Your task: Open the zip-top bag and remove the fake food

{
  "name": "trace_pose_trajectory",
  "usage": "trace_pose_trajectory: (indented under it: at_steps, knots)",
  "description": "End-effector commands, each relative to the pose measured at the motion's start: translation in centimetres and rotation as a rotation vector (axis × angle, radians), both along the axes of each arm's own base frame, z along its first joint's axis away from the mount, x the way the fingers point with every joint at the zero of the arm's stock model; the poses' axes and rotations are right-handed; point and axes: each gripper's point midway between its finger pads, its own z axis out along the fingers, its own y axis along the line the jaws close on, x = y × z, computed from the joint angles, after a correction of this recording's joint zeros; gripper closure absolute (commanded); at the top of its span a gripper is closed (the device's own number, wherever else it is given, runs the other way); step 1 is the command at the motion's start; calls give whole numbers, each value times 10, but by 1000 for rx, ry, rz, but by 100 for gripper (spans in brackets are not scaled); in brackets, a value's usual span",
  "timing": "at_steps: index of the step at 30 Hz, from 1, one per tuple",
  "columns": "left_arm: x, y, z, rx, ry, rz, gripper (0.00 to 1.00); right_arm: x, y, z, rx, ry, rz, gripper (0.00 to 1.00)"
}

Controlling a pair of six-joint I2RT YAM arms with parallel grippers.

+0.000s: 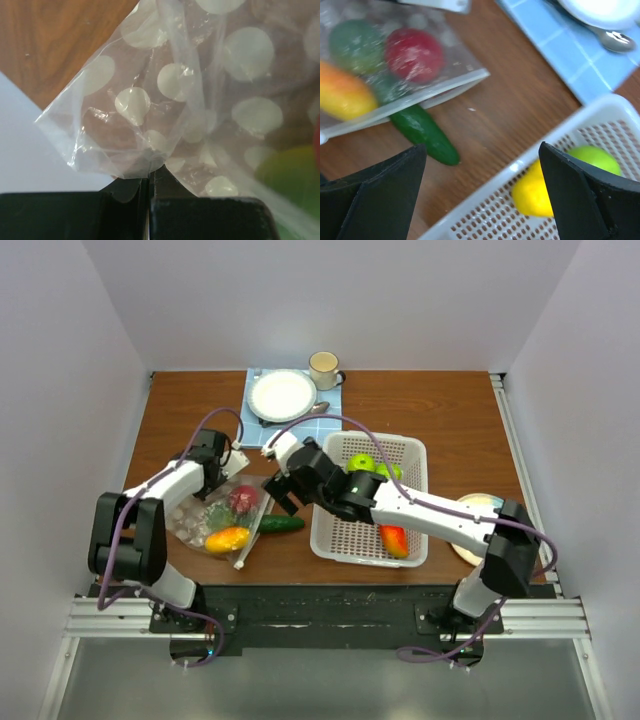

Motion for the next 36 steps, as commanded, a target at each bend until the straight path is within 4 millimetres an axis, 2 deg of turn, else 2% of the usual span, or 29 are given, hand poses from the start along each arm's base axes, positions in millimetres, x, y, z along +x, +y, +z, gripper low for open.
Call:
trace_pose_trajectory:
  at_steps: [1, 6, 10, 17, 20, 23, 24, 26, 27, 28, 29, 30, 32, 35, 36]
  knots:
    - [13, 14, -16, 35, -22, 14, 100, -13, 42, -25, -33, 73, 241, 2]
    - [12, 18, -28, 41, -5, 18, 100, -29, 63, -66, -83, 221, 340, 6]
    - [12, 19, -30, 35, -3, 17, 100, -38, 71, -96, -113, 316, 375, 11]
    - [10, 20, -30, 29, -8, 19, 100, -47, 75, -127, -136, 377, 381, 14]
    - [10, 20, -29, 26, -12, 19, 100, -52, 77, -138, -133, 409, 378, 18]
    - [9, 21, -27, 22, -19, 26, 100, -53, 77, -146, -135, 428, 352, 30]
    - [9, 22, -27, 24, -19, 27, 100, -52, 75, -148, -145, 429, 339, 44]
    - [8, 22, -27, 23, -24, 30, 100, -50, 71, -146, -157, 422, 321, 68]
    - [8, 22, -26, 24, -28, 29, 100, -47, 66, -137, -156, 410, 298, 85]
    - [8, 23, -26, 26, -30, 27, 100, -46, 64, -129, -145, 400, 272, 92]
    - [8, 25, -26, 29, -30, 31, 100, -45, 60, -122, -139, 387, 262, 96]
    - [8, 25, -26, 30, -30, 34, 100, -42, 57, -100, -108, 350, 249, 99]
    - [7, 26, -28, 28, -24, 41, 100, -36, 49, -81, -85, 305, 216, 100]
    - [7, 27, -27, 28, -24, 42, 100, -30, 37, -37, -19, 247, 183, 100]
    - [7, 27, -26, 27, -26, 45, 100, -32, 29, -33, -32, 250, 173, 100]
